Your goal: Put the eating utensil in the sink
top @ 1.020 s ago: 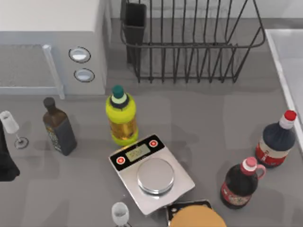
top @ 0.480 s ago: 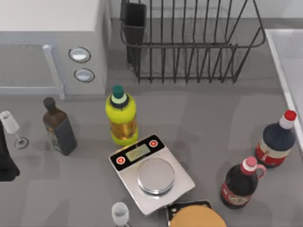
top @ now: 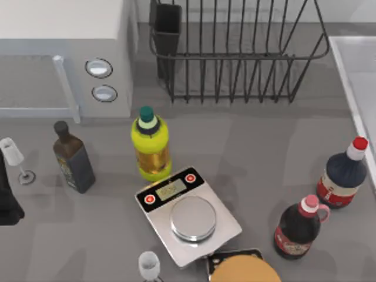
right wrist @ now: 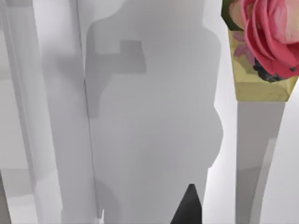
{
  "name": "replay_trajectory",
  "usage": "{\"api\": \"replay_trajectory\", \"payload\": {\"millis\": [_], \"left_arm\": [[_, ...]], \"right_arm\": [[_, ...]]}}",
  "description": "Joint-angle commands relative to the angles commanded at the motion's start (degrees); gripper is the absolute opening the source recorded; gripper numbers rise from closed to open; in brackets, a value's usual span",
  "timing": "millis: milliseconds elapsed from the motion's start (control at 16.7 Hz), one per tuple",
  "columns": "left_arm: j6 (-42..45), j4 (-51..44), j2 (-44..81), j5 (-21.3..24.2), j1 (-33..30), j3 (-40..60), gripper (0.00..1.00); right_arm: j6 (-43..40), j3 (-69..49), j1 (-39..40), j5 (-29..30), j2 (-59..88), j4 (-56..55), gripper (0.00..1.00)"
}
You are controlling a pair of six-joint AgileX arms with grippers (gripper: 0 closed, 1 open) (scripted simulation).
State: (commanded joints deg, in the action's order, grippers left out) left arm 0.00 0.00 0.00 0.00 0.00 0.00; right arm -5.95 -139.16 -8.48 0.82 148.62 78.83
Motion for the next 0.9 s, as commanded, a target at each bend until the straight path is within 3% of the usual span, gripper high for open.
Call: {"api": "replay_trajectory", "payload": {"millis": [540,900], "left_arm": [[0.0,0.0,0.0,0.0,0.0,0.0,1.00],[0.0,0.0,0.0,0.0,0.0,0.0,1.00]], "right_arm": [[0.0,0.0,0.0,0.0,0.0,0.0,0.98],[0.0,0.0,0.0,0.0,0.0,0.0,1.00]]}}
